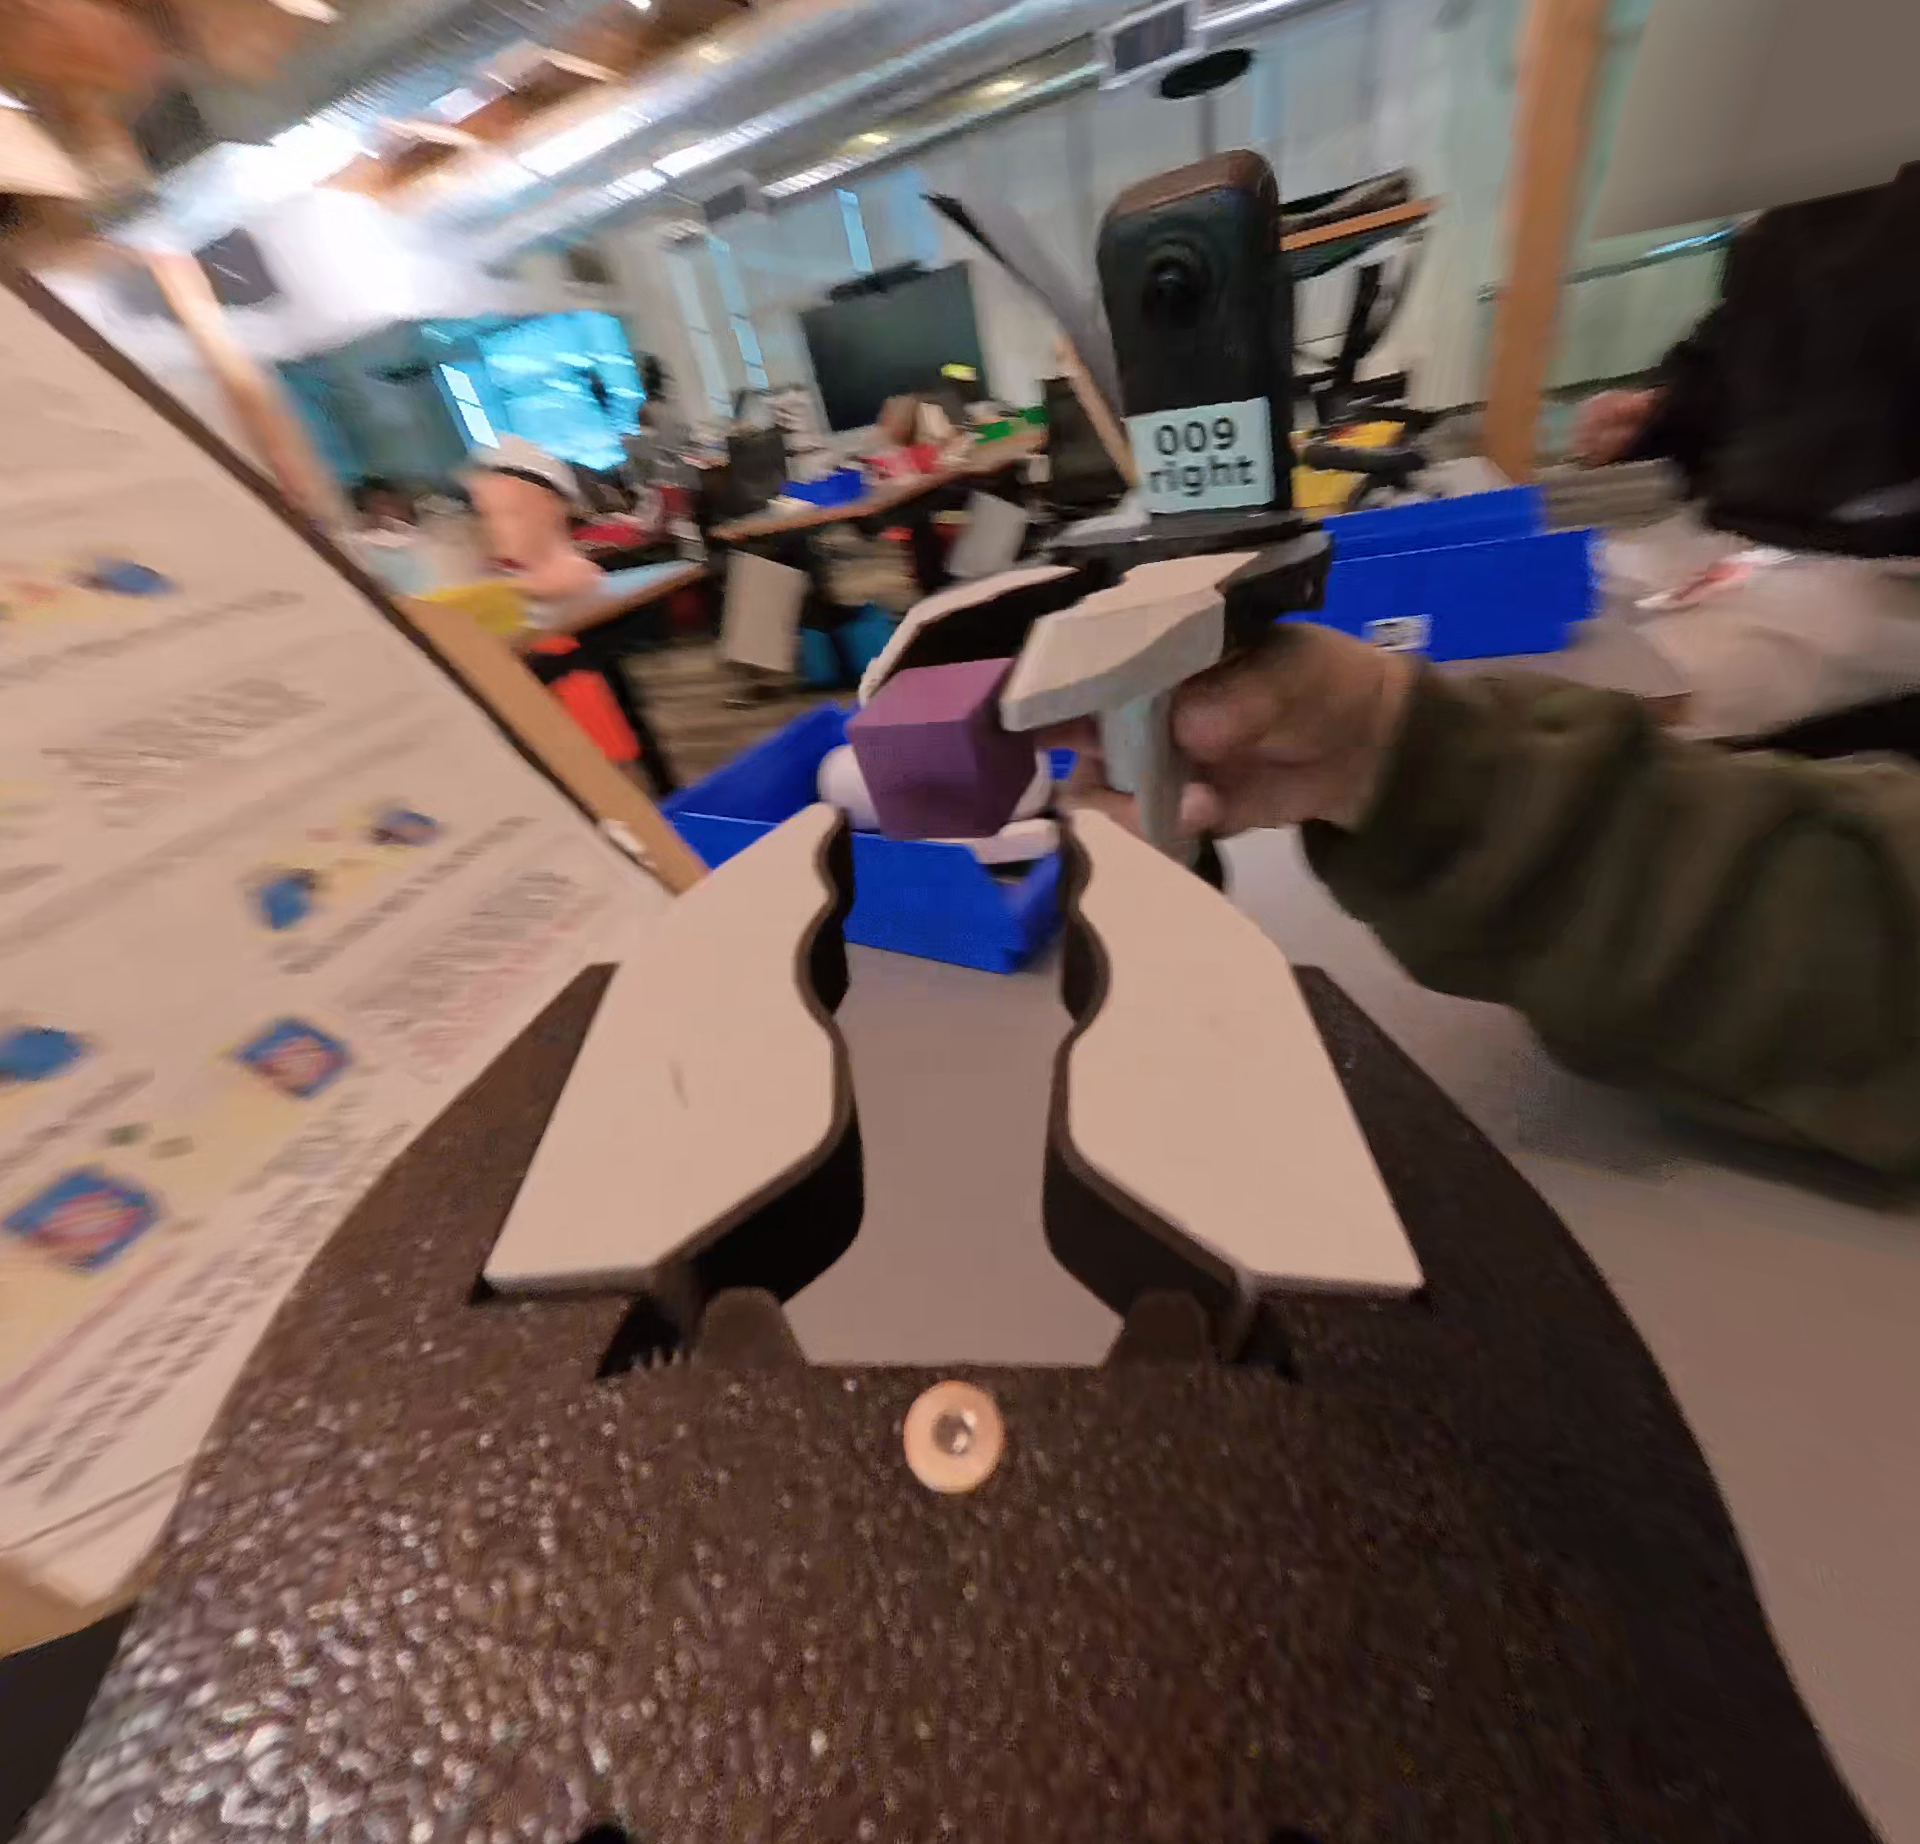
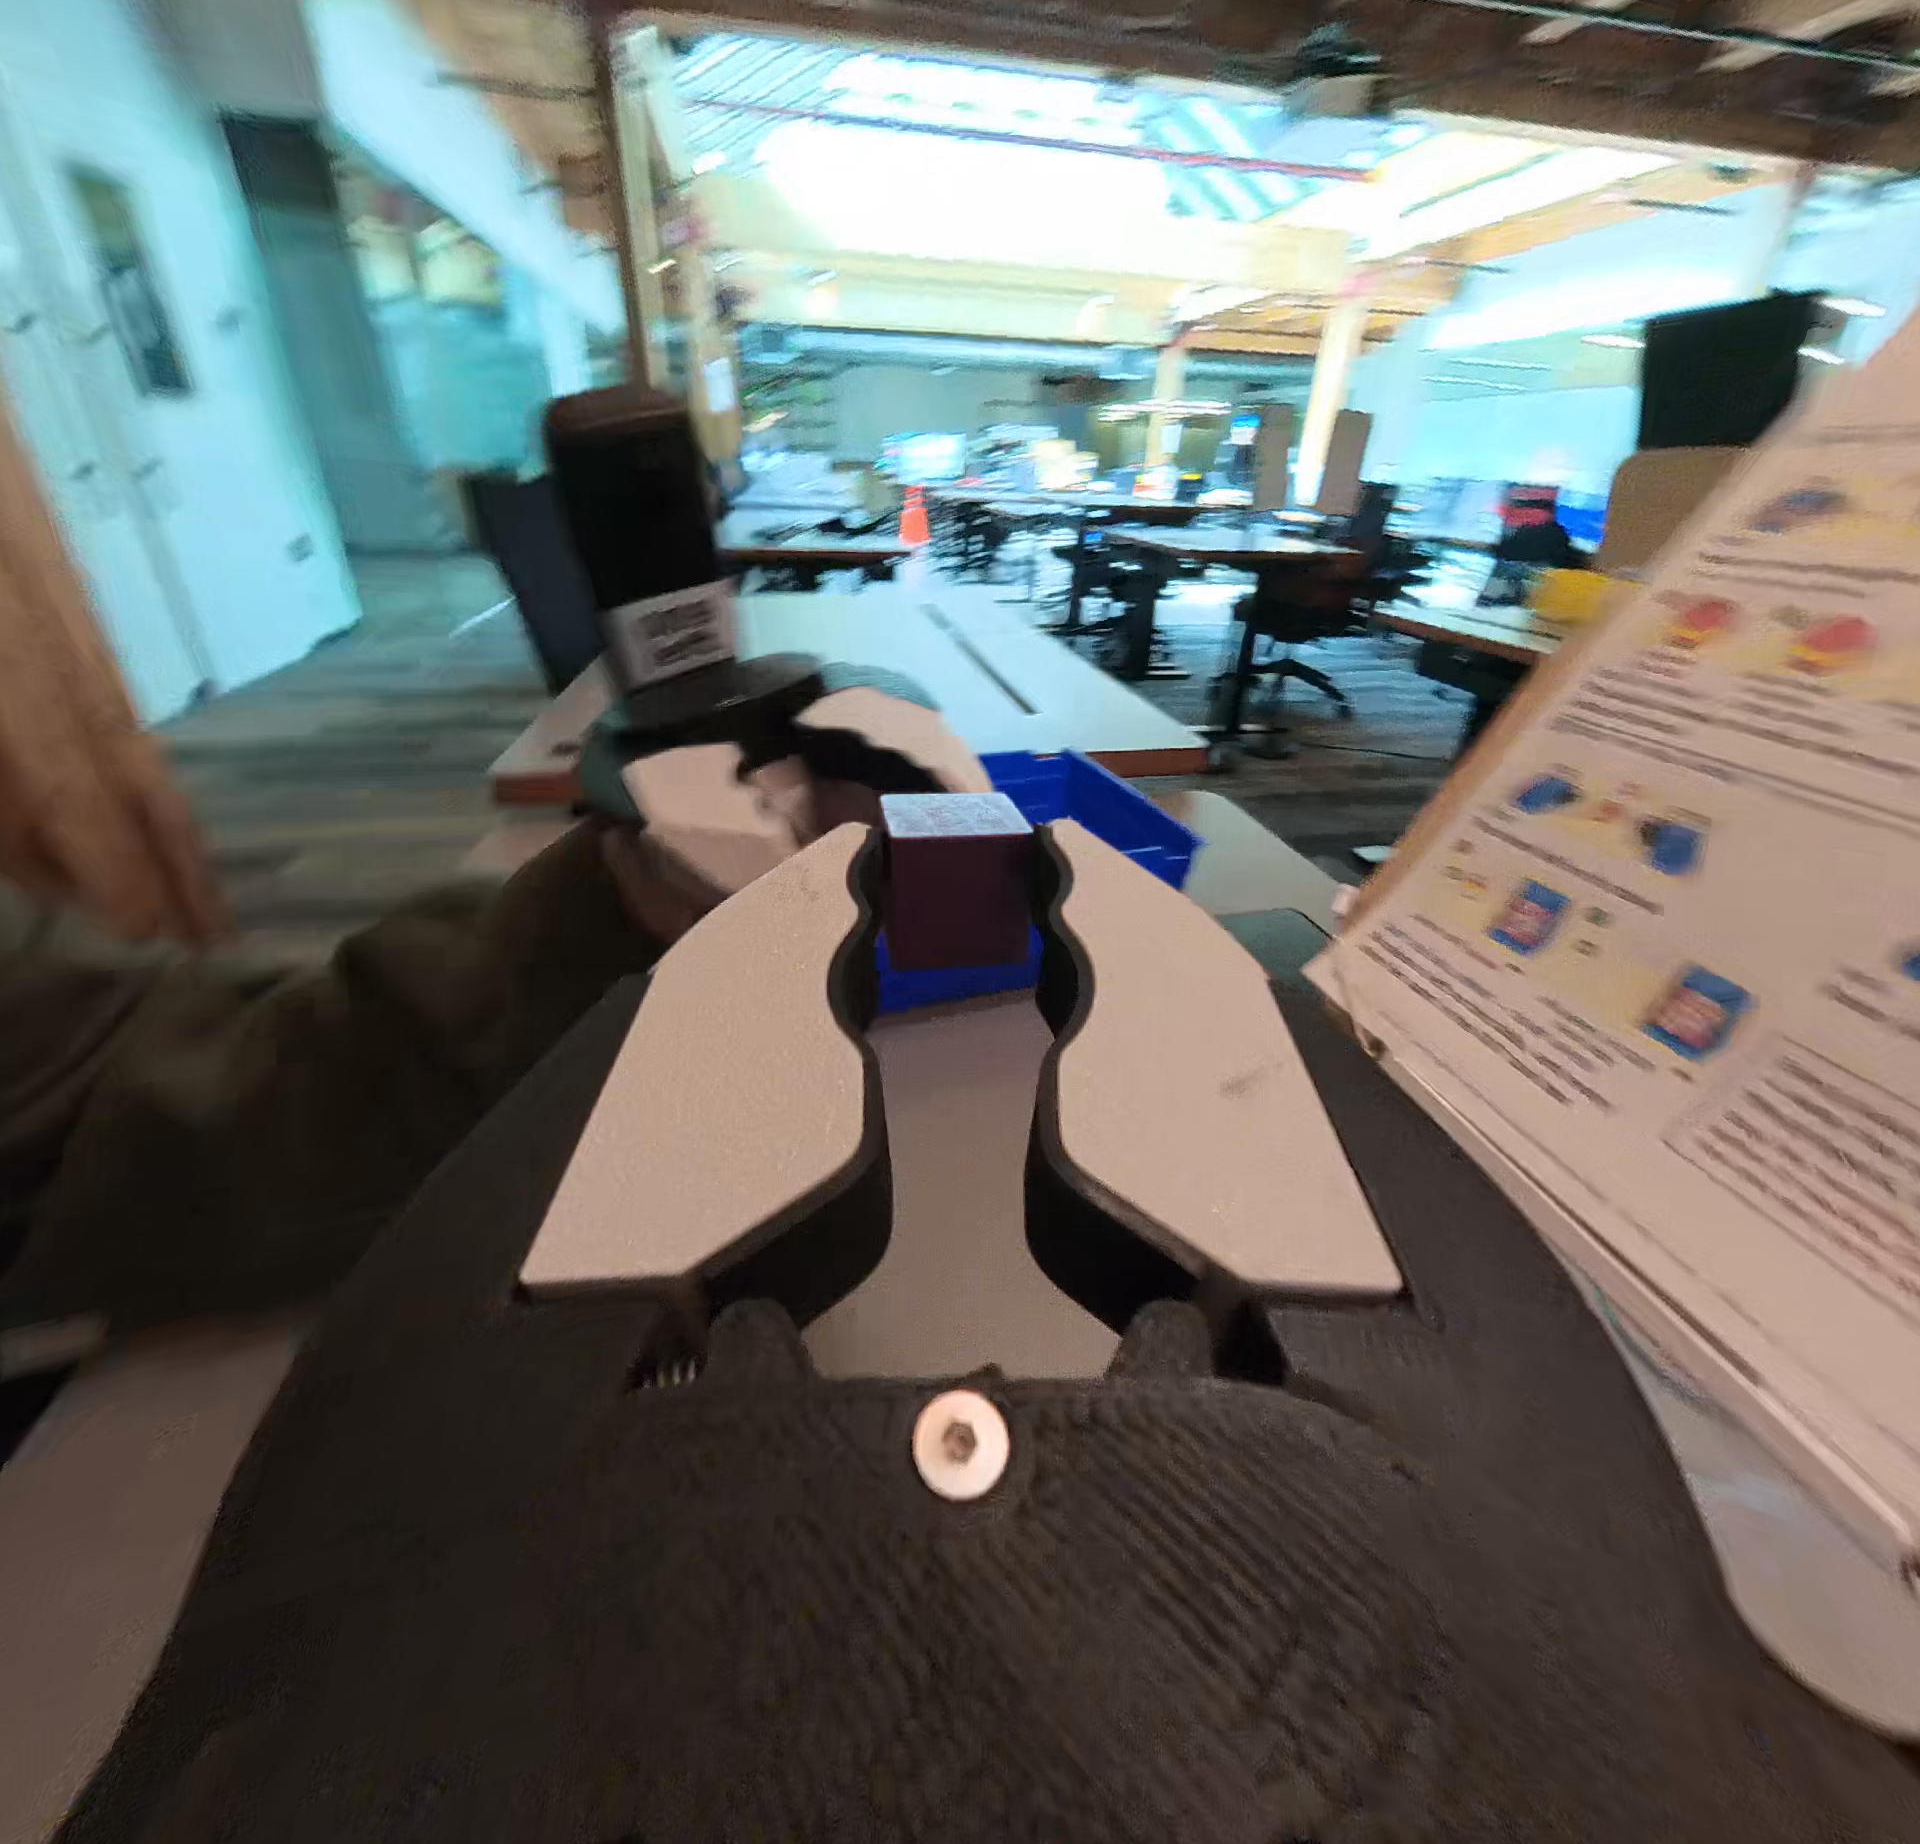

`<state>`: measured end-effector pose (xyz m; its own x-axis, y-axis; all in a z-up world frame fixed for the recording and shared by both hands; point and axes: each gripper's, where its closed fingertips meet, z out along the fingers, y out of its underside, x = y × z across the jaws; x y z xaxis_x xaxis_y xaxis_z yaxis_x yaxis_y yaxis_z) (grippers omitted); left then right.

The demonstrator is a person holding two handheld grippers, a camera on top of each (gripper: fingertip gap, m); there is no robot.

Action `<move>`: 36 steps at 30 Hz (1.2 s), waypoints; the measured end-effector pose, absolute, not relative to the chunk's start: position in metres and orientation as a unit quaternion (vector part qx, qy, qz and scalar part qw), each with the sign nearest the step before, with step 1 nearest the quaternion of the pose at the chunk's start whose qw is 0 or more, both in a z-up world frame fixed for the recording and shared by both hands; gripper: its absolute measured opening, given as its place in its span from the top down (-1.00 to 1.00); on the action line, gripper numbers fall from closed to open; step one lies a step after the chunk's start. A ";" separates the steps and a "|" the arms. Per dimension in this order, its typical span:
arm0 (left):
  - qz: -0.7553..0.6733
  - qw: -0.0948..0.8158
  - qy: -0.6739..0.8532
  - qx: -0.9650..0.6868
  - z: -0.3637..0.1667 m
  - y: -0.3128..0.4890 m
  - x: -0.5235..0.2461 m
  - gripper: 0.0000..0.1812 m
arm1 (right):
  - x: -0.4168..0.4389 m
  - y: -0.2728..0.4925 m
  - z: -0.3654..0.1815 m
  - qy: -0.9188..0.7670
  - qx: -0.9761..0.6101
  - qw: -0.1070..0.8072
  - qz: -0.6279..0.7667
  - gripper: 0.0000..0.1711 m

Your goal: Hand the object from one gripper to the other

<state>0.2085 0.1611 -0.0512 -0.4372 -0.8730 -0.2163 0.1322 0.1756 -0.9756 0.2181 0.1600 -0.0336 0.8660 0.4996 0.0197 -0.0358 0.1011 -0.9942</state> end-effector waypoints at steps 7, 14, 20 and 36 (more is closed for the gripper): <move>-0.383 0.685 0.570 -0.244 -0.032 0.163 0.232 0.44 | 0.243 0.165 0.000 0.022 -0.537 0.773 0.338 0.69; -0.224 0.840 0.459 -0.183 -0.009 0.164 0.222 0.56 | 0.221 0.170 0.003 0.054 -0.495 0.727 0.473 0.69; -0.268 0.829 0.449 -0.196 -0.008 0.170 0.218 0.71 | 0.219 0.172 -0.001 0.051 -0.514 0.729 0.450 0.68; -0.657 0.324 0.646 -0.216 -0.045 0.142 0.178 0.71 | 0.185 0.134 -0.022 -0.246 -0.595 0.715 0.271 0.41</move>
<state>0.1778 0.1416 -0.0446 -0.6973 -0.7042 -0.1337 0.1463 0.0428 -0.9883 0.1853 0.1342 -0.0217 0.7323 0.6804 0.0299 -0.0943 0.1448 -0.9850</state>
